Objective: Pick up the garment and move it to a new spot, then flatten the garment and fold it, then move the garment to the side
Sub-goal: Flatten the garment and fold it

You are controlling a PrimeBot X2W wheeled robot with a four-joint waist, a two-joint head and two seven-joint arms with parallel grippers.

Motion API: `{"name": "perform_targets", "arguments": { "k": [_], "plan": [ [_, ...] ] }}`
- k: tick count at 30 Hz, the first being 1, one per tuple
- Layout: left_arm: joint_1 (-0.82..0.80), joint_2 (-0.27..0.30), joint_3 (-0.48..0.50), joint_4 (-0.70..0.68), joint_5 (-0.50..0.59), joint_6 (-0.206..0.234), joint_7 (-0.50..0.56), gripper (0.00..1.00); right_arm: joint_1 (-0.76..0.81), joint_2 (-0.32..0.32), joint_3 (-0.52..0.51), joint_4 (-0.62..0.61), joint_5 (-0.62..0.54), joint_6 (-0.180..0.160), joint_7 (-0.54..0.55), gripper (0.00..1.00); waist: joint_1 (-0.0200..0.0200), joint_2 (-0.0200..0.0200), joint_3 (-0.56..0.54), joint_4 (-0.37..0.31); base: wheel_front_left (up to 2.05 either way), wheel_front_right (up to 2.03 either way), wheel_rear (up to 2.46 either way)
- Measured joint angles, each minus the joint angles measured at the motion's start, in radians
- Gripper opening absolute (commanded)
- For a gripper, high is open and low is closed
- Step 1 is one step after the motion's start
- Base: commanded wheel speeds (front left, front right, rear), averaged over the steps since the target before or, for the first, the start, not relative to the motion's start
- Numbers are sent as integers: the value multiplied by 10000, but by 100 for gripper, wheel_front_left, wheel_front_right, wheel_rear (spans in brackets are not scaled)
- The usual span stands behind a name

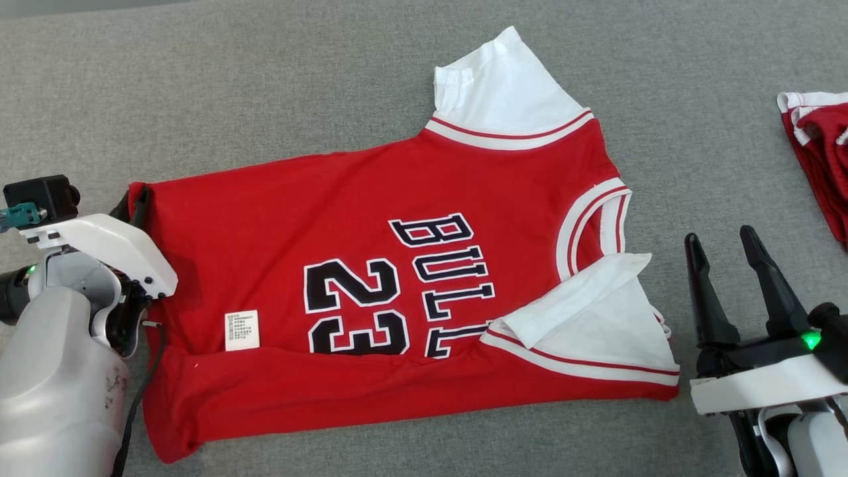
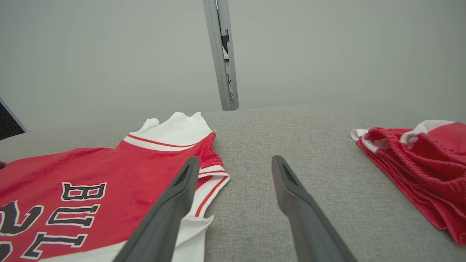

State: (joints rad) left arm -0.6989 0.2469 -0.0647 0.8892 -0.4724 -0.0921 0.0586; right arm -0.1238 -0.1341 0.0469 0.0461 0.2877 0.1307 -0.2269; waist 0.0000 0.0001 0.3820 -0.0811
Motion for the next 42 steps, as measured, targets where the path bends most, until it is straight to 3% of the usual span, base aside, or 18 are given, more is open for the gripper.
{"name": "perform_targets", "arguments": {
  "k": [12,21,33,42],
  "plan": [
    [-503,-19,-428,-10,56,-176,-477,0,-2223,-1032,79,1538,756,0,-8,100,0,-1,335,279,0,0,0],
    [-1043,-598,-901,-439,132,-213,-694,0,-5017,-1804,1338,3262,1900,0,318,100,0,0,990,918,0,0,0],
    [-1676,-1363,-1569,-780,140,-299,-1032,0,-8772,-3219,4259,5104,3891,0,3214,100,0,-1,1802,1987,0,0,0],
    [-2104,-1787,-2209,-706,-111,-318,-1333,0,-10723,-4107,6092,6218,4715,0,5352,100,0,0,2205,2746,0,0,0]
  ]
}}
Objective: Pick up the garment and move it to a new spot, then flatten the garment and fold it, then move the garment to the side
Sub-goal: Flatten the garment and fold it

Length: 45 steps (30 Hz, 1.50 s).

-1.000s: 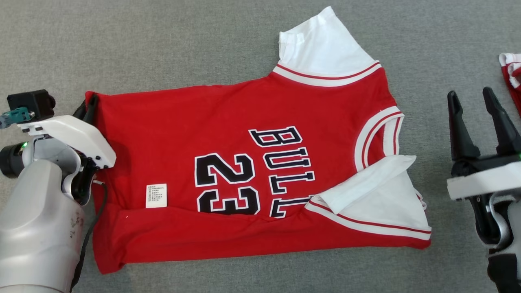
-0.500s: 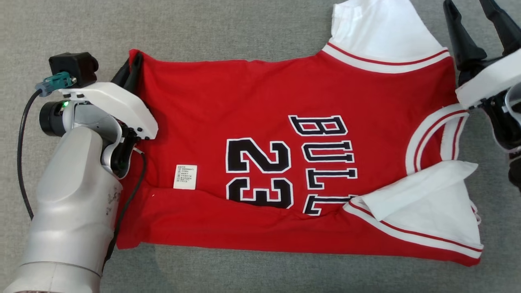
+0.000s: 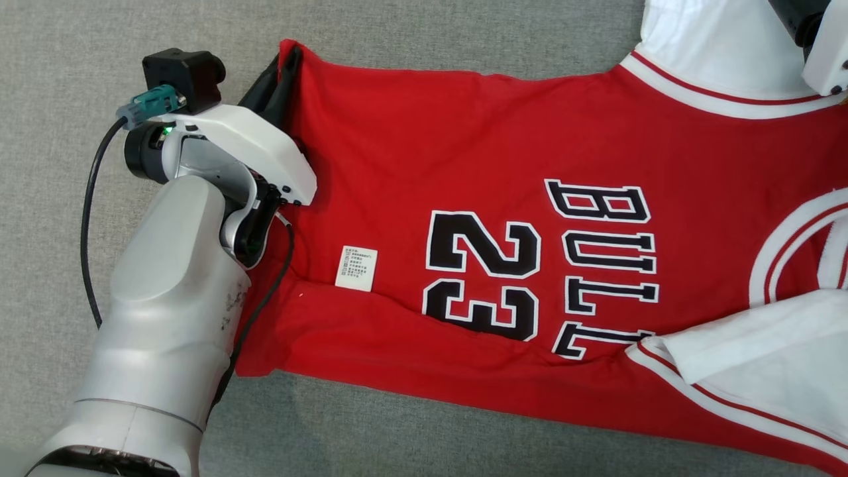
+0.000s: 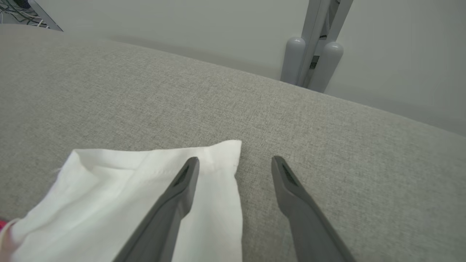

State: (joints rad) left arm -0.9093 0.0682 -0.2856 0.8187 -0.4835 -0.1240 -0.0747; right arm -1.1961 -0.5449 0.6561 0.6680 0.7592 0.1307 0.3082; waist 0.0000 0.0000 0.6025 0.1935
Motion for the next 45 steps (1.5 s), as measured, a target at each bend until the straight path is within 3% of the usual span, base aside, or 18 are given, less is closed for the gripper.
{"name": "perform_targets", "arguments": {
  "k": [7,9,18,26,38,39,40,41,45],
  "plan": [
    [-229,-144,-443,173,-324,-59,-309,0,-892,-349,972,372,709,0,918,100,0,0,213,365,0,0,0],
    [-279,-153,-554,232,-433,-61,-405,0,-1110,-437,1149,458,842,0,976,0,0,0,249,413,0,0,0],
    [-360,-88,-757,577,-767,-61,-796,0,-1304,-727,1524,272,1992,0,192,0,0,0,62,305,0,0,0],
    [-372,571,-667,422,-903,-61,-775,0,-1031,-1465,1956,-1093,2974,0,-763,0,0,0,-261,-195,0,0,0],
    [183,978,-625,119,-1085,155,-414,0,143,-2094,1942,-2389,3829,0,-3298,0,0,0,-855,-774,0,0,0],
    [227,1001,-623,107,-1091,163,-385,0,188,-2107,1875,-2368,3802,0,-3544,10,0,0,-877,-807,0,0,0],
    [267,1022,-623,98,-1106,169,-360,0,241,-2092,1810,-2339,3705,0,-3881,82,1,0,-900,-836,0,0,0],
    [307,1041,-623,71,-1127,199,-324,0,308,-2033,1680,-2230,3528,0,-4284,100,0,0,-930,-865,0,0,0],
    [524,1127,-606,19,-1191,257,-265,0,631,-1716,988,-1657,2876,0,-5354,100,0,0,-1060,-989,0,0,0]
  ]
}}
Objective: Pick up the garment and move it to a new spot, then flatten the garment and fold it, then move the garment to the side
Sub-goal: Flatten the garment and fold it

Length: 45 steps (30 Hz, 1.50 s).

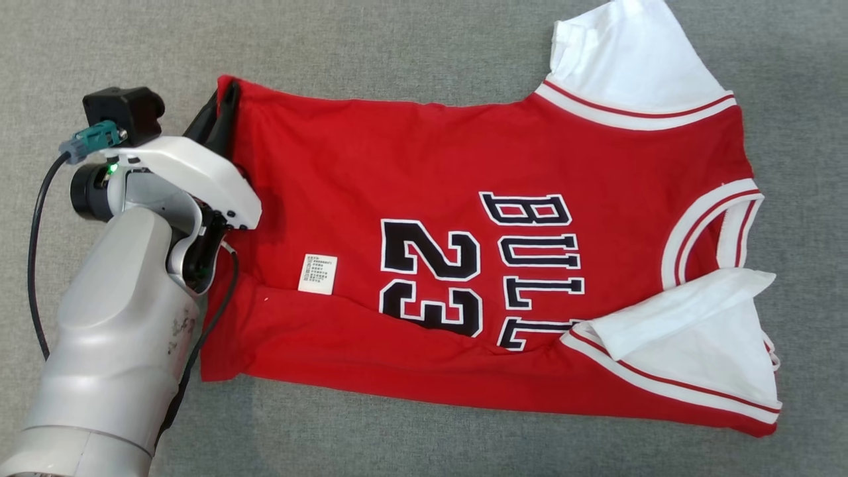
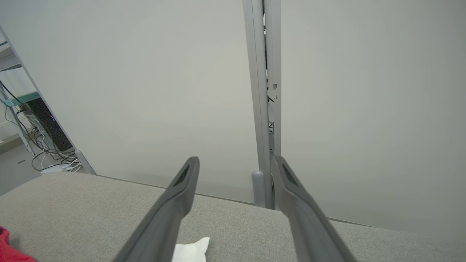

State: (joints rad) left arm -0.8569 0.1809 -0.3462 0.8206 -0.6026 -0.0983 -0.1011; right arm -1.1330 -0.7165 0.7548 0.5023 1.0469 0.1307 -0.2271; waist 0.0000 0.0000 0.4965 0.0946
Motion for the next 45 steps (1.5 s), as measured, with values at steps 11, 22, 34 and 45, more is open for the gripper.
{"name": "perform_targets", "arguments": {
  "k": [11,22,34,45],
  "plan": [
    [663,188,59,-31,-238,111,40,0,3204,1616,-4376,-750,-3051,0,-343,100,0,0,-439,-257,0,0,0],
    [1126,301,61,-272,-380,219,84,0,6583,3455,-7026,-3235,-5553,0,190,100,0,0,-621,-368,0,0,0],
    [1221,332,-2,-512,-476,314,132,0,7309,4159,-7912,-4838,-6270,0,1267,100,0,0,-553,-277,0,0,0],
    [958,140,-199,-744,-479,376,176,0,5672,3231,-8197,-3975,-5793,0,1939,100,0,0,-148,29,0,0,0]
  ]
}}
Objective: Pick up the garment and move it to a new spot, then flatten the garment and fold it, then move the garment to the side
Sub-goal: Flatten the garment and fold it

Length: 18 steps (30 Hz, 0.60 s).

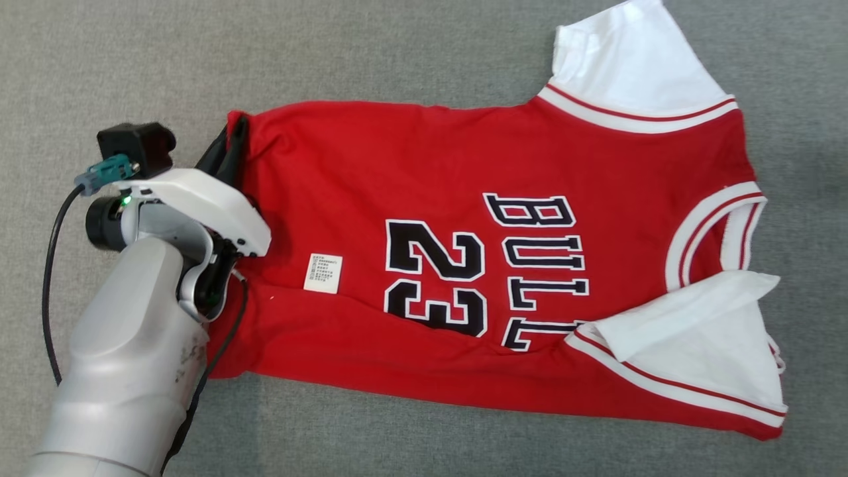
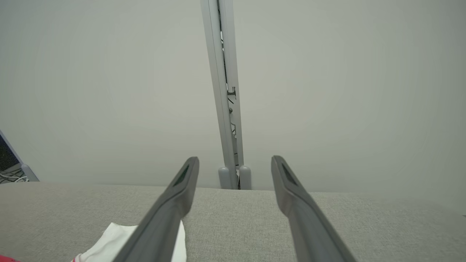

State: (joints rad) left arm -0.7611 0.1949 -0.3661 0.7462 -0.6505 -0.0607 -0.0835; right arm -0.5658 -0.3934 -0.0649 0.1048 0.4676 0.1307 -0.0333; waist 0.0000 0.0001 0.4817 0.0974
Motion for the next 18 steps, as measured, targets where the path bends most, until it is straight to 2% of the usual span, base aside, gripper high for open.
{"name": "perform_targets", "arguments": {
  "k": [5,11,12,18],
  "plan": [
    [-425,-265,-165,-56,10,-38,-4,0,-1763,-1049,1062,1206,713,0,1072,100,0,0,399,318,0,0,0],
    [-864,-612,-366,82,31,-144,-148,0,-3458,-1946,3427,2504,1597,0,2445,100,0,0,860,828,0,0,0],
    [-981,-700,-410,157,31,-178,-222,0,-3878,-2184,4270,2832,1837,2,2842,100,0,0,994,980,0,0,0],
    [-1341,-966,-587,405,17,-284,-418,0,-4999,-2871,6161,3659,2587,0,3595,100,0,0,1327,1372,0,0,0]
  ]
}}
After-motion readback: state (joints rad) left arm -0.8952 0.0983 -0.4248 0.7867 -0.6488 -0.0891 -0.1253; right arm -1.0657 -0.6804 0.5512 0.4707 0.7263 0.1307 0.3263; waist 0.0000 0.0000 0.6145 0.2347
